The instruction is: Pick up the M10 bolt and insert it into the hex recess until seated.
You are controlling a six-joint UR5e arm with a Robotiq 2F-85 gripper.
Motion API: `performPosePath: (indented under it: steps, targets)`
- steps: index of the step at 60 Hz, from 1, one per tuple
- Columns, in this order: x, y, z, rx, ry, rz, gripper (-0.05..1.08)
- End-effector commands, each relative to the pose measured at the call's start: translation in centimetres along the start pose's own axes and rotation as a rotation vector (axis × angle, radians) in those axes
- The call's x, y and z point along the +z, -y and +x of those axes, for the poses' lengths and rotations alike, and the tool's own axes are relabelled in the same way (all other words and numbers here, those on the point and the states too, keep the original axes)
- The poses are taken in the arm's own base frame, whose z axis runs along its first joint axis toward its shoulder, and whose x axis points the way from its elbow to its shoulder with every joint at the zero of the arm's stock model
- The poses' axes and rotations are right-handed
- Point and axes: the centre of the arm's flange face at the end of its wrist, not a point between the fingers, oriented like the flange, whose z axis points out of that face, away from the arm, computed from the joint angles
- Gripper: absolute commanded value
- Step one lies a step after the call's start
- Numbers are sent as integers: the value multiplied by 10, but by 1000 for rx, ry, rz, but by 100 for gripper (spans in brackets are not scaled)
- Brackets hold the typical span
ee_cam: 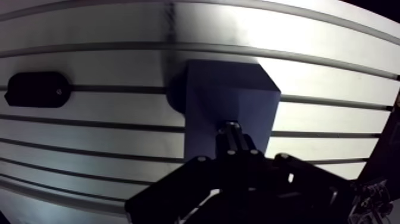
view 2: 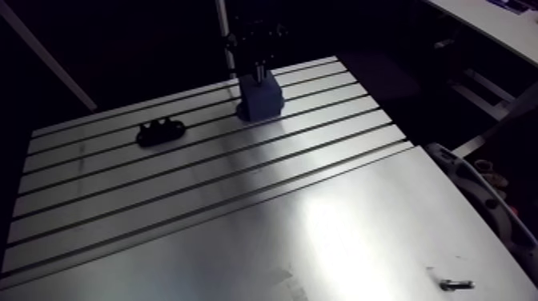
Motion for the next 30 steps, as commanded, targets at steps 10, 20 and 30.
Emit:
performPosePath:
  steps: [10, 20, 30]
  targets:
    - [2, -1, 0, 1, 4, 2, 104]
    - [2, -1, 0, 1, 4, 2, 104]
    - [2, -1, 0, 0, 2, 1, 104]
